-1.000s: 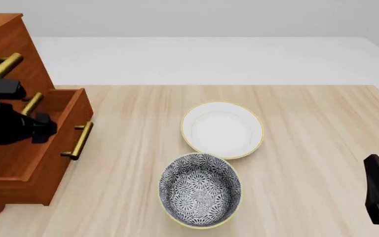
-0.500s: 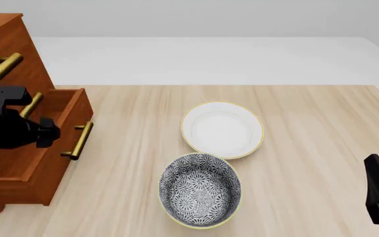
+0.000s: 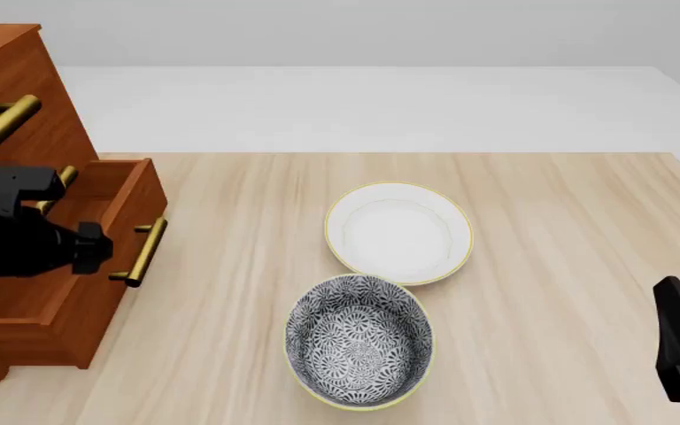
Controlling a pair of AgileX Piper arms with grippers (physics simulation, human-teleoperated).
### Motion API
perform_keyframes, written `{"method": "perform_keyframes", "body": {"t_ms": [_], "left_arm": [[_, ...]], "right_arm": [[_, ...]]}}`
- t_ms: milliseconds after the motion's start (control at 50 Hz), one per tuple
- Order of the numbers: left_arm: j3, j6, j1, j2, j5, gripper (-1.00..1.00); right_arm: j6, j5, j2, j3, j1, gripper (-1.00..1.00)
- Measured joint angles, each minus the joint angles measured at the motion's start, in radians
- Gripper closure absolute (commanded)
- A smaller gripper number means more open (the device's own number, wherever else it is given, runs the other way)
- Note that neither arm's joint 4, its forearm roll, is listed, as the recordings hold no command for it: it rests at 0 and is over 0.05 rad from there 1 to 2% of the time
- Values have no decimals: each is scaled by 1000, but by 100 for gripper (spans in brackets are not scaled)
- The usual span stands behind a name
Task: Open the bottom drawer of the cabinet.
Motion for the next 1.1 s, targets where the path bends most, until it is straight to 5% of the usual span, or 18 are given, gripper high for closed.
{"method": "perform_keyframes", "body": {"t_ms": [1100], "left_arm": [[48, -2, 5, 57, -67, -100]], "right_arm": [[-3, -2, 0, 5, 2, -100]]}}
